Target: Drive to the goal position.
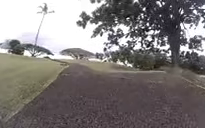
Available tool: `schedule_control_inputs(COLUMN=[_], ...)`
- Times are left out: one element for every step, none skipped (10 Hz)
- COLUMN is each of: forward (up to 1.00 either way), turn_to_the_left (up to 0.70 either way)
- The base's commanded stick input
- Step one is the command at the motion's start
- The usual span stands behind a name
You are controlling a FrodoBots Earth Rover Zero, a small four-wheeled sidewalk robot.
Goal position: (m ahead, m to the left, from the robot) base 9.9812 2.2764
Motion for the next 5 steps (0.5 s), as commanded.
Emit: schedule_control_inputs(forward=[0.82, 0.81, 0.81, 0.81, 0.81], turn_to_the_left=[0.0, 0.0, 0.0, 0.0, 0.0])
